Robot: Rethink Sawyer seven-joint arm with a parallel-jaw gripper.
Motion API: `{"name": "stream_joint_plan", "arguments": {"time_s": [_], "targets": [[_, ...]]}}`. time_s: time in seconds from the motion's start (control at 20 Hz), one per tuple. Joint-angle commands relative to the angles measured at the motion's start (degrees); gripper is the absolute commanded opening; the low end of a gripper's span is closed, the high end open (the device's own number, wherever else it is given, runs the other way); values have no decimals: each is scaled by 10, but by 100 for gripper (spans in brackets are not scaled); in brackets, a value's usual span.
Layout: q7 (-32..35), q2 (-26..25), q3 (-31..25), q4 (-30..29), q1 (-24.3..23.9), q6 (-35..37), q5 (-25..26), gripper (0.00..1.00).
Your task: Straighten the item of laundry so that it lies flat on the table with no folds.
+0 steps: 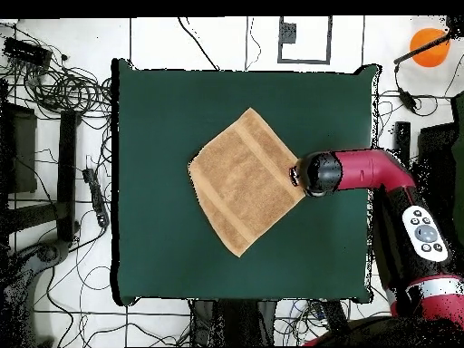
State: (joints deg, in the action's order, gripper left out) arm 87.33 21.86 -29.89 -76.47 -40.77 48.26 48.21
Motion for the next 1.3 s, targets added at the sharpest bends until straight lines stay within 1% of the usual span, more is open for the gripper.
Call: {"name": "stream_joint_plan", "arguments": {"time_s": [0.05, 1.3], "targets": [[-199, 3, -36, 34, 5, 56, -2, 0], [-221, 2, -35, 52, 7, 60, 1, 0]]}}
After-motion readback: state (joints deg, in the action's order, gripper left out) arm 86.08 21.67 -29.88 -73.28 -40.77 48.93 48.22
